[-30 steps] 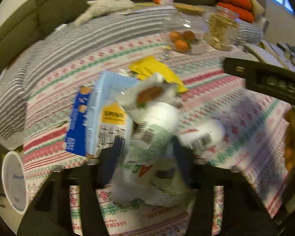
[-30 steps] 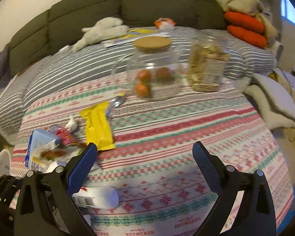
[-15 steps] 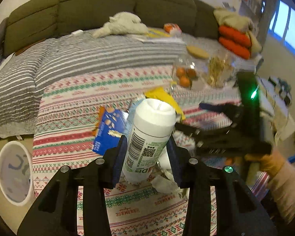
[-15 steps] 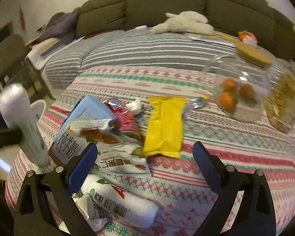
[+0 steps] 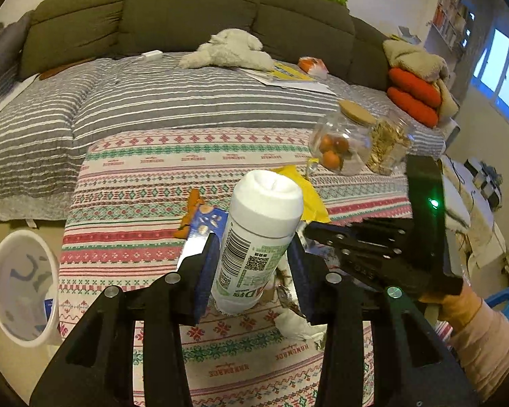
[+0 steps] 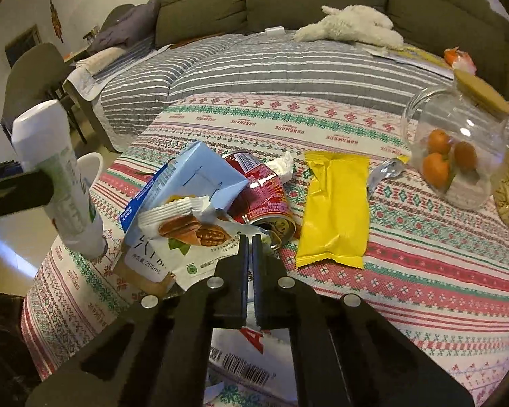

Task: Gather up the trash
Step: 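Grasp the white bottle with the left tool while the right tool reaches toward the snack bag, then grasp the white snack bag with the right tool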

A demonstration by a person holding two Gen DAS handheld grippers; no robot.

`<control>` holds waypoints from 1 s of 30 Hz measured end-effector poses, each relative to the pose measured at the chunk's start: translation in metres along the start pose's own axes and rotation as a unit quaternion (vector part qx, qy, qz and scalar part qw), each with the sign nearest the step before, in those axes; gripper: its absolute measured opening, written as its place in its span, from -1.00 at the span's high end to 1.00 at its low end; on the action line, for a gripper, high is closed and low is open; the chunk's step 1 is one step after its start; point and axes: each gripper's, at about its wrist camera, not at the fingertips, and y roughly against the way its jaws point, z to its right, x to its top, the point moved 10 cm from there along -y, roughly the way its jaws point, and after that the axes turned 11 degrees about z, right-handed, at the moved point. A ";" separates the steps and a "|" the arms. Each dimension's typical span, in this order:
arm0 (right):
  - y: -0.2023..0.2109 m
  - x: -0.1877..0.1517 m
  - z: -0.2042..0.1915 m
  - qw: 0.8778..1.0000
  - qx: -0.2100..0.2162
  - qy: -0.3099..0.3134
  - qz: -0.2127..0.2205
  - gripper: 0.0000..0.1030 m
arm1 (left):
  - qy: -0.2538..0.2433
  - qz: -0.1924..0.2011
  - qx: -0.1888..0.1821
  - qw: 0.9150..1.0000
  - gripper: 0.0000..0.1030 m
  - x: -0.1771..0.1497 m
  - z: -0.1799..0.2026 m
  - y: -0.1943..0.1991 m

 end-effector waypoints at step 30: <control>0.019 0.024 -0.002 0.998 -0.063 0.001 0.021 0.47 | 0.039 0.028 0.009 0.999 0.24 0.011 -0.024 0.010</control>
